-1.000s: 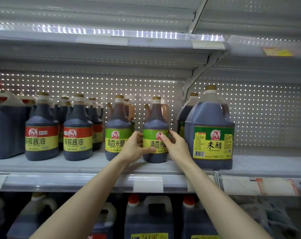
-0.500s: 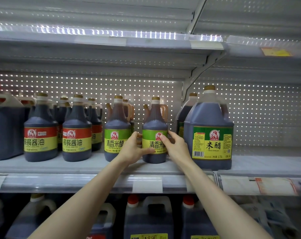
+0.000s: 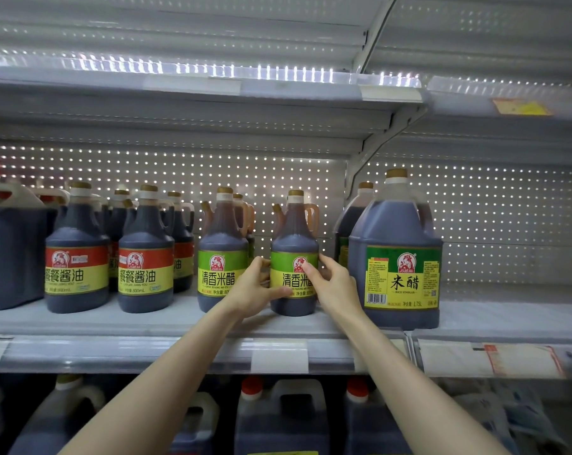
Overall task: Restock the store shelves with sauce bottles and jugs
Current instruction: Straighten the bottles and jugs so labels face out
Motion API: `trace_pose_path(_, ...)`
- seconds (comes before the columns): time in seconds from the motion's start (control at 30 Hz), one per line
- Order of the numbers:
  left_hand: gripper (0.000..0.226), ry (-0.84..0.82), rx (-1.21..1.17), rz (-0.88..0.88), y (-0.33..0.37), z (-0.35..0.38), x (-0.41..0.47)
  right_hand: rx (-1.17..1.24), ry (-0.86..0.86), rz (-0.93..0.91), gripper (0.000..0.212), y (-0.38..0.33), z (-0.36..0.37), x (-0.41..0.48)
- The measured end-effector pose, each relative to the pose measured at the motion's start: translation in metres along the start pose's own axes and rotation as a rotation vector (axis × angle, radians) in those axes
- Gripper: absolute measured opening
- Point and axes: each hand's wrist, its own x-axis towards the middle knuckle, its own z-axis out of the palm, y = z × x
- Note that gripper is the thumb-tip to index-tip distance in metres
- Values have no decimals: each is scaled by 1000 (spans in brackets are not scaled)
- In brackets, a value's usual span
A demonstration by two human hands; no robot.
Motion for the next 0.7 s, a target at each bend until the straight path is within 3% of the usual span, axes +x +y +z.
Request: trace_pose_path(0.7, 55, 7, 23, -11, 1, 0, -2, -21, -10, 14, 39, -5, 0, -4)
